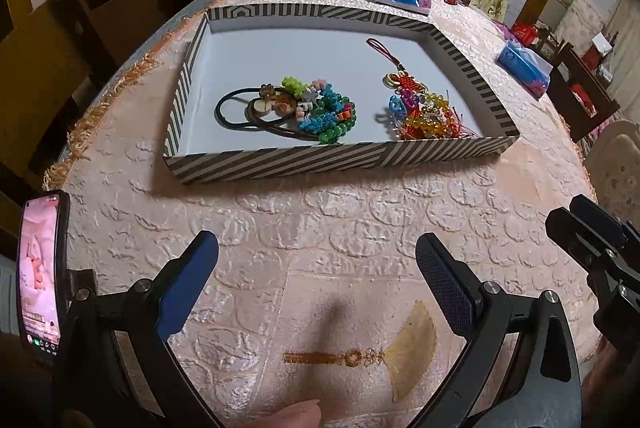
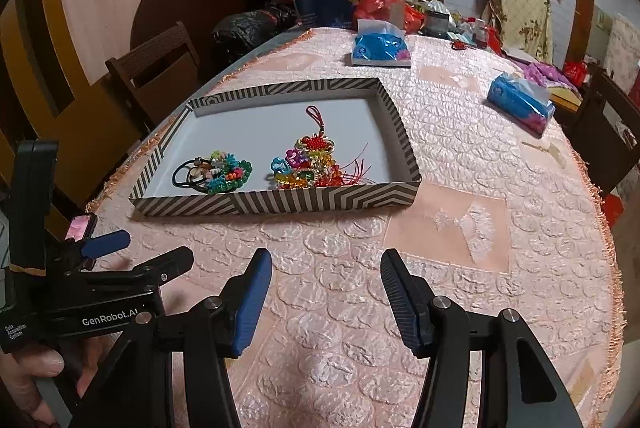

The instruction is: Organize jewelry

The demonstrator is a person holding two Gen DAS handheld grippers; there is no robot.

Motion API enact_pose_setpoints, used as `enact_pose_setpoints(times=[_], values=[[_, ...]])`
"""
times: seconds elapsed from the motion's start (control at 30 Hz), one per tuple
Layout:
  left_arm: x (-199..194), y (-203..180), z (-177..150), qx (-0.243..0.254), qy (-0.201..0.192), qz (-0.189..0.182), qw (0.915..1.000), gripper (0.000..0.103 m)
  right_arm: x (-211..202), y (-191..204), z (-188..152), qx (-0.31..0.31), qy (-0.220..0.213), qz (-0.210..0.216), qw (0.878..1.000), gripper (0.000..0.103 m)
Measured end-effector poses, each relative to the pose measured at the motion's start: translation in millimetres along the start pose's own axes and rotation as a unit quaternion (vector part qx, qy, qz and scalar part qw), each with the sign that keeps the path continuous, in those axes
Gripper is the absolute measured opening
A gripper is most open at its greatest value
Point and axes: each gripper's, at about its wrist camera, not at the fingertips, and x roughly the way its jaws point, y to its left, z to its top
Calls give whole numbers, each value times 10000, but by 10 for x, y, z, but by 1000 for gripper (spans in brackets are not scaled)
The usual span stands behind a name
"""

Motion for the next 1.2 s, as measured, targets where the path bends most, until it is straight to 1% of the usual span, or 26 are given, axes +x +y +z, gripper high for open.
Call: enact_pose_setpoints(times=[0.37, 0.77, 1.2], values=[[15, -4, 32, 29, -57, 89, 9999, 99, -3, 47, 91, -66, -24, 44, 10000, 55], [-13, -6, 27, 47, -94, 72, 9999, 99, -1, 46, 78, -88, 38, -33, 9999, 55], [-32, 12, 41, 13, -123, 78, 9999, 99, -28, 77, 112, -116, 5, -34, 9999, 55]])
